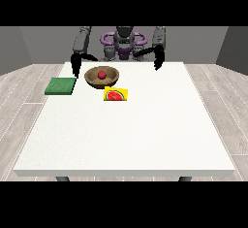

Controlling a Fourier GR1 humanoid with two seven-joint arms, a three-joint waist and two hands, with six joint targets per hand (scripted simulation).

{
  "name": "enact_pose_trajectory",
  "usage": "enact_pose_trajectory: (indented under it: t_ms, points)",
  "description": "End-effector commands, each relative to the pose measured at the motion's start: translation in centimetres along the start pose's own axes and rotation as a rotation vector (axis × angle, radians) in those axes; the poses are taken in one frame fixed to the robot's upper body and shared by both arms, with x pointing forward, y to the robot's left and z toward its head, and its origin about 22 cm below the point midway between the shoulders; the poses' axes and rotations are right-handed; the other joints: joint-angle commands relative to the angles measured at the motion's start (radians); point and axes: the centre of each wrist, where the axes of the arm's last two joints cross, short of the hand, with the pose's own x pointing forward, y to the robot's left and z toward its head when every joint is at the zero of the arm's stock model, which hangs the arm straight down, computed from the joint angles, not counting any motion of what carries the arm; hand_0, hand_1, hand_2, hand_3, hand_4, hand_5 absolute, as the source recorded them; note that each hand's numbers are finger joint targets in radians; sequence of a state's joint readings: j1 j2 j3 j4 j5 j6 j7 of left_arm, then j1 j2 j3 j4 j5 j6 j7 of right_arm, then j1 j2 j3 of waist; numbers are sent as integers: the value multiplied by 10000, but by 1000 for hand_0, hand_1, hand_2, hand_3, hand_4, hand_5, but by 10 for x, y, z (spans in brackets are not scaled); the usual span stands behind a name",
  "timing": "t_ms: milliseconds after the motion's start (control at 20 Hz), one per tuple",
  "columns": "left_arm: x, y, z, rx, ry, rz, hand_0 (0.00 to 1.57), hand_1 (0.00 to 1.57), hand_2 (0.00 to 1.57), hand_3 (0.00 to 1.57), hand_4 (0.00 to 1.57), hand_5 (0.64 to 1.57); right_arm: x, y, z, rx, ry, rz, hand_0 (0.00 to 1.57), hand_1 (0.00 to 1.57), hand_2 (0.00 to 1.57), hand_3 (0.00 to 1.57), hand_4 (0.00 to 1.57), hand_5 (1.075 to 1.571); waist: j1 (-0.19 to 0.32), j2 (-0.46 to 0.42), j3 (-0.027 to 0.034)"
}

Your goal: Pick the cup and pour the ball into the bowl, then pick the bowl and place it on the pad

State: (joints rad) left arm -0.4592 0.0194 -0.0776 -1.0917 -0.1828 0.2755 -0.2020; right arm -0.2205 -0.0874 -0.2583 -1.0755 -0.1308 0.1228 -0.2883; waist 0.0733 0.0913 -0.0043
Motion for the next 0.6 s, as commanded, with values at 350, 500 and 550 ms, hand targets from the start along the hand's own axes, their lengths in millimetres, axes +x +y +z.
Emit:
enact_pose_trajectory:
  t_ms: [350,500,550]
  points:
    - [-13,65,11,-169,-343,444,0,0,0,0,0,1564,-36,8,-2,-485,156,-145,0,0,0,0,244,1566,107,168,46]
    - [-14,59,23,-416,-397,702,0,0,0,0,0,1565,-38,-6,-9,-628,476,-56,0,0,0,0,194,1561,261,103,47]
    - [-13,65,16,-39,-256,640,0,0,0,0,0,1565,-38,25,-18,-311,614,13,0,0,0,0,201,1562,-14,-61,45]
